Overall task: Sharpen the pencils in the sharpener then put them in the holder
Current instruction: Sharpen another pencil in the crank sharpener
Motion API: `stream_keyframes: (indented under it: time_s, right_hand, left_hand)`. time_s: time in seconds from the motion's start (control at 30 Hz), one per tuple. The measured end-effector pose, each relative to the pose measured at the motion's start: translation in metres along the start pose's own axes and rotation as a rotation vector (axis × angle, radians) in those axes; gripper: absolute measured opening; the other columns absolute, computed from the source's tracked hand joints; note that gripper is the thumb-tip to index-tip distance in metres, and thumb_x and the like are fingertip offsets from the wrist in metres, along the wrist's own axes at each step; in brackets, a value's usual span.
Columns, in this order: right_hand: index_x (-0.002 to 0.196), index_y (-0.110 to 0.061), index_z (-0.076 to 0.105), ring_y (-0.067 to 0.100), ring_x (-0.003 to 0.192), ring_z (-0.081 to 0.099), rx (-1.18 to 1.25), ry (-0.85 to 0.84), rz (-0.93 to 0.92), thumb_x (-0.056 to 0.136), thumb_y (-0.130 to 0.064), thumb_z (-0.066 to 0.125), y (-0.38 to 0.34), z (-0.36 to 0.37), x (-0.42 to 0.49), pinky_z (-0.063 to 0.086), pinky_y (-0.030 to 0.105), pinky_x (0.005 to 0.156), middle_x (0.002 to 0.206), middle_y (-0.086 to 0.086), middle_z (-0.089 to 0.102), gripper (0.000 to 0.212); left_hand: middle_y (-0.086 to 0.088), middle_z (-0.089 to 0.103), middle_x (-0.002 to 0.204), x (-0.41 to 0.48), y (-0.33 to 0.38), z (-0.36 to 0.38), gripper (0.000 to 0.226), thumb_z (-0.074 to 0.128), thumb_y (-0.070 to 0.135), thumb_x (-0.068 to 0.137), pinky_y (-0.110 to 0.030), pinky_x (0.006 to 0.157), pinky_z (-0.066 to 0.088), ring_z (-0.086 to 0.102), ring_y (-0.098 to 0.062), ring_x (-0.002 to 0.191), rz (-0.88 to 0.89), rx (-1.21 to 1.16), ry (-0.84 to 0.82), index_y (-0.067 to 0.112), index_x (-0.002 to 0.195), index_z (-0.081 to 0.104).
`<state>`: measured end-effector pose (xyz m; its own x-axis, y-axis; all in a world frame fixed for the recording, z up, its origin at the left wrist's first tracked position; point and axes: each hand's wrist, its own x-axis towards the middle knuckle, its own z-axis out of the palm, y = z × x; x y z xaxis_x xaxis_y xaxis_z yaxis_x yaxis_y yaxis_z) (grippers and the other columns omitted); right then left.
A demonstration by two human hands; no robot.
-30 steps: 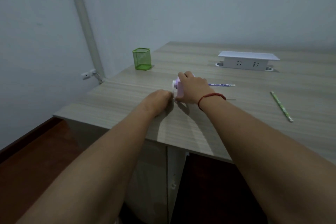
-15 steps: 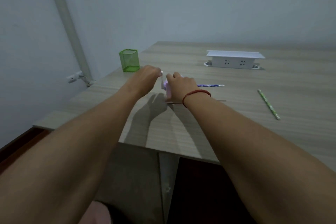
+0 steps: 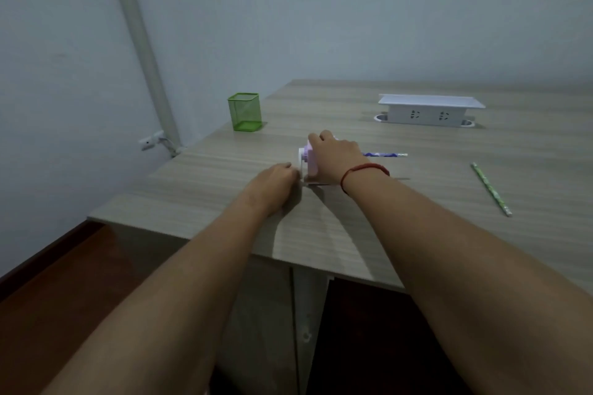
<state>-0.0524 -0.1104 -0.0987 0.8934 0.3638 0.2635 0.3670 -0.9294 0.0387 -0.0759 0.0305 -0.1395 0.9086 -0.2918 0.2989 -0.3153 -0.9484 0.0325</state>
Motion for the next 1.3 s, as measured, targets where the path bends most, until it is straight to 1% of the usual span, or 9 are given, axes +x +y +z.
stream_keyframes:
  time_s: [0.1, 0.2, 0.37, 0.53, 0.73, 0.97, 1.07, 1.2, 1.3]
  right_hand:
    - [0.133, -0.014, 0.042, 0.030, 0.118, 0.054, -0.029, 0.032, -0.022, 0.082, -0.047, 0.063, 0.000, 0.003, 0.002, 0.046, 0.044, 0.090, 0.130, 0.009, 0.049, 0.065]
    - [0.131, -0.013, 0.043, 0.029, 0.116, 0.055, -0.032, 0.077, -0.016, 0.085, -0.045, 0.060, 0.001, 0.005, 0.001, 0.045, 0.042, 0.089, 0.130, 0.009, 0.050, 0.058]
    - [0.134, -0.014, 0.041, 0.028, 0.120, 0.054, -0.048, 0.065, -0.004, 0.085, -0.043, 0.063, 0.002, 0.004, 0.002, 0.043, 0.040, 0.092, 0.134, 0.007, 0.048, 0.061]
    - [0.135, -0.015, 0.040, 0.029, 0.124, 0.052, -0.034, 0.023, 0.038, 0.085, -0.042, 0.064, 0.000, -0.001, 0.003, 0.042, 0.042, 0.094, 0.135, 0.007, 0.047, 0.063]
    - [0.138, -0.016, 0.039, 0.030, 0.124, 0.052, -0.043, -0.041, 0.050, 0.087, -0.044, 0.064, -0.004, -0.005, 0.001, 0.042, 0.042, 0.097, 0.138, 0.008, 0.045, 0.064]
    - [0.136, -0.014, 0.039, 0.030, 0.124, 0.051, -0.032, 0.001, 0.019, 0.089, -0.042, 0.060, -0.002, 0.000, 0.000, 0.043, 0.045, 0.095, 0.137, 0.009, 0.045, 0.059]
    - [0.136, -0.013, 0.039, 0.030, 0.122, 0.051, -0.049, 0.028, -0.008, 0.087, -0.043, 0.062, -0.001, 0.001, 0.002, 0.044, 0.044, 0.093, 0.136, 0.009, 0.046, 0.062]
    - [0.137, -0.013, 0.039, 0.031, 0.125, 0.050, -0.030, 0.012, -0.011, 0.086, -0.044, 0.062, 0.001, 0.003, 0.005, 0.043, 0.044, 0.094, 0.138, 0.010, 0.044, 0.064]
    - [0.147, -0.015, 0.027, 0.031, 0.133, 0.045, 0.103, -0.057, -0.068, 0.085, -0.039, 0.066, 0.011, -0.002, 0.004, 0.042, 0.044, 0.099, 0.154, 0.005, 0.025, 0.077]
  left_hand:
    - [-0.009, 0.068, 0.108, 0.020, -0.010, -0.006, 0.022, 0.051, 0.019, 0.092, -0.036, 0.088, 0.048, 0.062, -0.027, 0.099, -0.001, 0.090, -0.077, 0.015, 0.107, 0.067]
    - [-0.012, 0.070, 0.104, 0.039, -0.013, -0.010, 0.020, 0.049, 0.021, 0.094, -0.034, 0.082, 0.044, 0.064, -0.031, 0.097, 0.009, 0.188, -0.046, 0.013, 0.099, 0.067]
    - [-0.009, 0.067, 0.111, 0.059, -0.018, -0.019, 0.024, 0.042, 0.004, 0.092, -0.038, 0.102, 0.033, 0.060, -0.027, 0.108, 0.043, 0.324, 0.007, 0.011, 0.105, 0.061]
    - [-0.012, 0.066, 0.113, 0.061, -0.019, -0.045, 0.027, 0.041, -0.001, 0.094, -0.038, 0.096, 0.035, 0.061, -0.030, 0.107, 0.133, 0.249, 0.143, 0.007, 0.110, 0.061]
    - [-0.021, 0.064, 0.084, 0.013, -0.009, -0.034, 0.018, 0.053, -0.015, 0.082, -0.049, 0.110, 0.033, 0.062, -0.034, 0.083, 0.247, 0.090, 0.343, -0.003, 0.087, 0.064]
    - [-0.012, 0.065, 0.103, -0.006, 0.003, -0.001, 0.022, 0.042, 0.003, 0.092, -0.033, 0.117, 0.012, 0.059, -0.027, 0.105, 0.036, 0.072, 0.053, 0.008, 0.099, 0.061]
    - [-0.009, 0.065, 0.115, 0.017, 0.003, -0.004, 0.028, 0.041, 0.012, 0.095, -0.034, 0.118, 0.015, 0.055, -0.022, 0.116, -0.014, 0.161, -0.053, 0.014, 0.110, 0.064]
    - [-0.007, 0.065, 0.119, 0.033, -0.001, -0.001, 0.029, 0.042, 0.016, 0.097, -0.034, 0.118, 0.018, 0.054, -0.020, 0.118, -0.024, 0.155, -0.042, 0.015, 0.113, 0.066]
    - [-0.009, 0.063, 0.121, 0.032, -0.005, 0.002, 0.029, 0.041, 0.014, 0.097, -0.033, 0.116, 0.022, 0.054, -0.022, 0.118, -0.064, 0.085, -0.055, 0.015, 0.115, 0.064]
